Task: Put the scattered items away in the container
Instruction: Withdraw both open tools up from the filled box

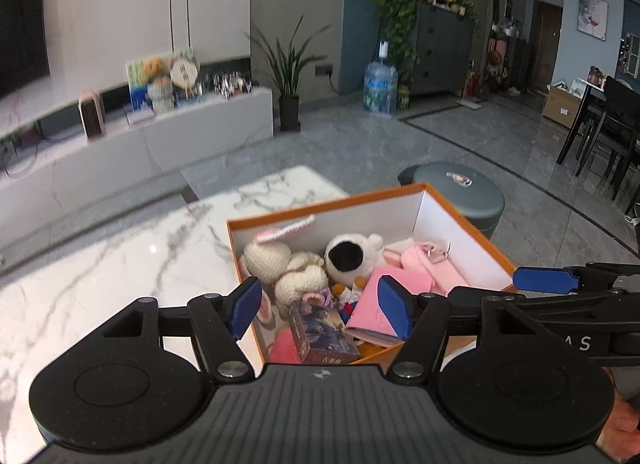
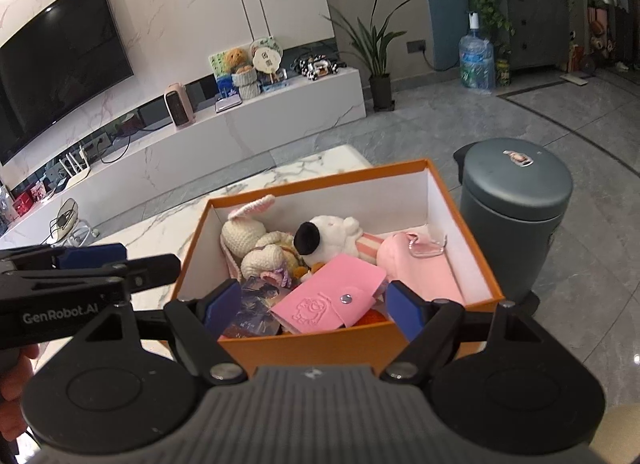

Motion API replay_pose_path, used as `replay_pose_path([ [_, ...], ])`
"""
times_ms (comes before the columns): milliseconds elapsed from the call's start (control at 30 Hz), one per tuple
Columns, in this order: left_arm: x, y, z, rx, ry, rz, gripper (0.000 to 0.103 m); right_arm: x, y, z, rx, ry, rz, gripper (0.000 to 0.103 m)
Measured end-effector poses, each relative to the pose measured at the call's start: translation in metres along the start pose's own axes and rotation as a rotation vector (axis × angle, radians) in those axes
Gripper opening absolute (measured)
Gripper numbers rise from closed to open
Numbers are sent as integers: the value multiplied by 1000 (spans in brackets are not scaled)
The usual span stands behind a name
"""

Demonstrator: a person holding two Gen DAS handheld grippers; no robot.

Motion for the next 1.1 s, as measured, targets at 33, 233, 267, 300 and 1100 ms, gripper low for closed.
replay_pose_path([
  [33,1,2,-6,9,14,8,78,-1,0,-5,-3,7,-1,82],
  [233,7,8,-35,59,79,32,85,-3,-4,-33,-6,46,1,82],
  [267,8,9,-39,67,90,33,87,-4,-5,-37,-7,54,-2,82],
  [300,8,10,-43,73,100,33,87,-4,-6,-42,-7,61,-4,82],
  [1100,-57,14,-52,135,-2,-15,89,-59,-8,-61,-124,10,-36,90],
])
Point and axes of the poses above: each gripper's, at about its wrist camera, not at the fingertips, and z roughly the way its jaws point, y to its right, x to its top, the point moved 7 cm from there along z, roughly the way its jaws point, and after that the axes turned 13 degrees about z, right-handed, at the moved point
